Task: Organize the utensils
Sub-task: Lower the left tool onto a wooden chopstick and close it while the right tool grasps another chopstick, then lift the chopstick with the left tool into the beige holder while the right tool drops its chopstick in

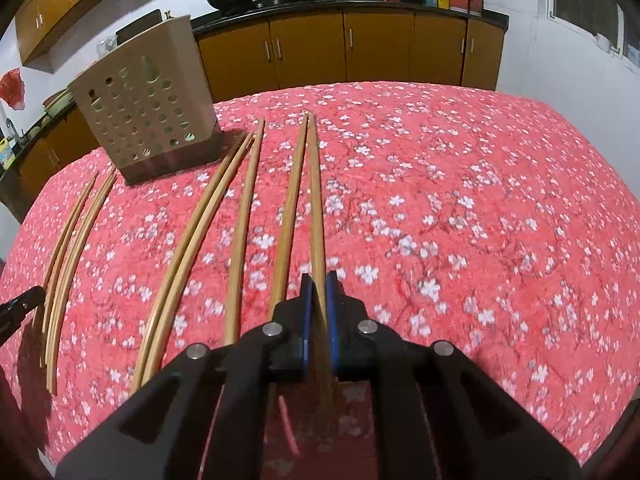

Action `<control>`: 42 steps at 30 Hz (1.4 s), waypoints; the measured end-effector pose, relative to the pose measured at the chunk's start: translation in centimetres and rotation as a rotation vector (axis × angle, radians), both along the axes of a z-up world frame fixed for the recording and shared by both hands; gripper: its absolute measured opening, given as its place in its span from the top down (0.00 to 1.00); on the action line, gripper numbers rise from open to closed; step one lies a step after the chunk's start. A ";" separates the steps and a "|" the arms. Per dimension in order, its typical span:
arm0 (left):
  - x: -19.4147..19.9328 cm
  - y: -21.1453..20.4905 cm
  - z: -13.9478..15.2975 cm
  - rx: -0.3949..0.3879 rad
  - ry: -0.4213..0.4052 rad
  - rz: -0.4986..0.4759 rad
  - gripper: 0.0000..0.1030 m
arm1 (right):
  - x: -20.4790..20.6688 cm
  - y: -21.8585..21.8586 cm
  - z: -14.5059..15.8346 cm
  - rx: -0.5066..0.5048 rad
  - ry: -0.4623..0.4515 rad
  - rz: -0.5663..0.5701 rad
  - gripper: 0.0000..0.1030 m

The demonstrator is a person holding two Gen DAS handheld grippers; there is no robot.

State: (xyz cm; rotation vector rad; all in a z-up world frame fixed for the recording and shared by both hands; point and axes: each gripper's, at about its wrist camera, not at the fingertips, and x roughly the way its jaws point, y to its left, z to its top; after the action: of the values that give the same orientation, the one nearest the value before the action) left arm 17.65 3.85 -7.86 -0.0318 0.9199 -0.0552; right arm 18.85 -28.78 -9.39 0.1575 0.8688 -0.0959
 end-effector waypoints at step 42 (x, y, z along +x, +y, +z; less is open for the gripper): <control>-1.8 3.3 11.3 -0.098 -0.350 0.041 0.93 | -2.8 -3.1 12.4 0.022 -0.400 -0.036 0.92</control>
State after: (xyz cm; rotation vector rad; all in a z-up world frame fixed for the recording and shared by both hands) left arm 15.80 7.14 3.41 -0.1282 0.5656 -0.0655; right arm 16.05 -31.84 3.06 0.2051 0.4682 -0.0847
